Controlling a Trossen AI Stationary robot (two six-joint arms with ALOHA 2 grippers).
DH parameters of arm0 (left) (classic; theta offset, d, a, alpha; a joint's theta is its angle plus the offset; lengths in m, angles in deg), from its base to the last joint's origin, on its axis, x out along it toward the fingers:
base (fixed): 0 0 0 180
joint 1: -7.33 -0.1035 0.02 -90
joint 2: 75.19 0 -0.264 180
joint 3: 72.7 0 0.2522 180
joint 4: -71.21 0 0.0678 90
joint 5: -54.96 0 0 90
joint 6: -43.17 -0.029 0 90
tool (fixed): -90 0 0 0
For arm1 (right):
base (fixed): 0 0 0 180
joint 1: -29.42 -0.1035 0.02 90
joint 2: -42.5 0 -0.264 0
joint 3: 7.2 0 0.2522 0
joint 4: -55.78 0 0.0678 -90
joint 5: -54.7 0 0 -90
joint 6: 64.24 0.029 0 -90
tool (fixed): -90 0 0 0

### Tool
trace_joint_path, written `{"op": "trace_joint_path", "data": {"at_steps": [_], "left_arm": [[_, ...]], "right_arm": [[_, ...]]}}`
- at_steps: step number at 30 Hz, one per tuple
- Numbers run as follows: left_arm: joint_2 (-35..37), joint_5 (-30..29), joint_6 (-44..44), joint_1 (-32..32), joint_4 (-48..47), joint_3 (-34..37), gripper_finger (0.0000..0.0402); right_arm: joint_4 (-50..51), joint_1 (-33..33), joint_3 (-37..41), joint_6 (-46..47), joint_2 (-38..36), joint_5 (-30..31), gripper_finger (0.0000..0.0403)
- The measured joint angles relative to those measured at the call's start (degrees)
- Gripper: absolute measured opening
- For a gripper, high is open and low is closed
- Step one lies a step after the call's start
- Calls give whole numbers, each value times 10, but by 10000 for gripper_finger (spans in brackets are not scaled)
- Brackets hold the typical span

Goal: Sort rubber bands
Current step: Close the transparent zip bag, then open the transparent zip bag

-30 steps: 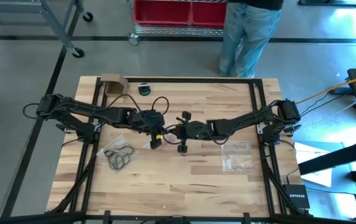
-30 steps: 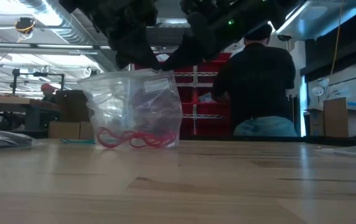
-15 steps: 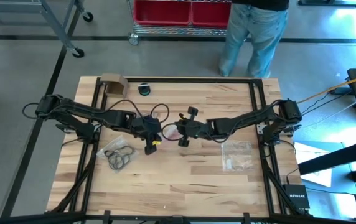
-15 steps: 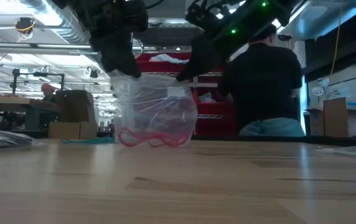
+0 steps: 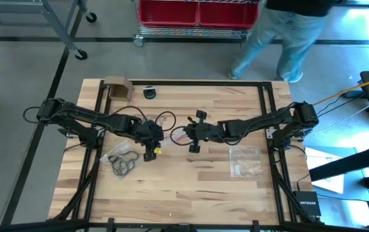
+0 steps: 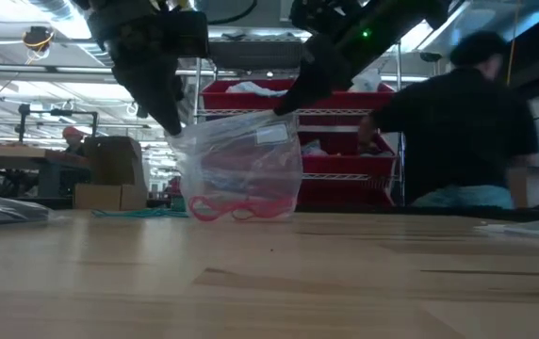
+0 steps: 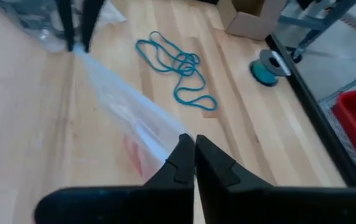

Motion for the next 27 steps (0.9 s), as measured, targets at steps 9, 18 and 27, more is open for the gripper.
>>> {"op": "trace_joint_path", "data": {"at_steps": [9, 18, 27], "left_arm": [[16, -19, -67, -49, -55, -68, 99], [54, -24, -81, -66, -14, -87, 171], [3, -6, -47, -33, 230, 27, 164]], "right_arm": [[-1, 1, 0, 34, -2, -31, 55], [130, 0, -83, 57, -19, -162, 170], [241, -22, -91, 123, -27, -257, 199]]}}
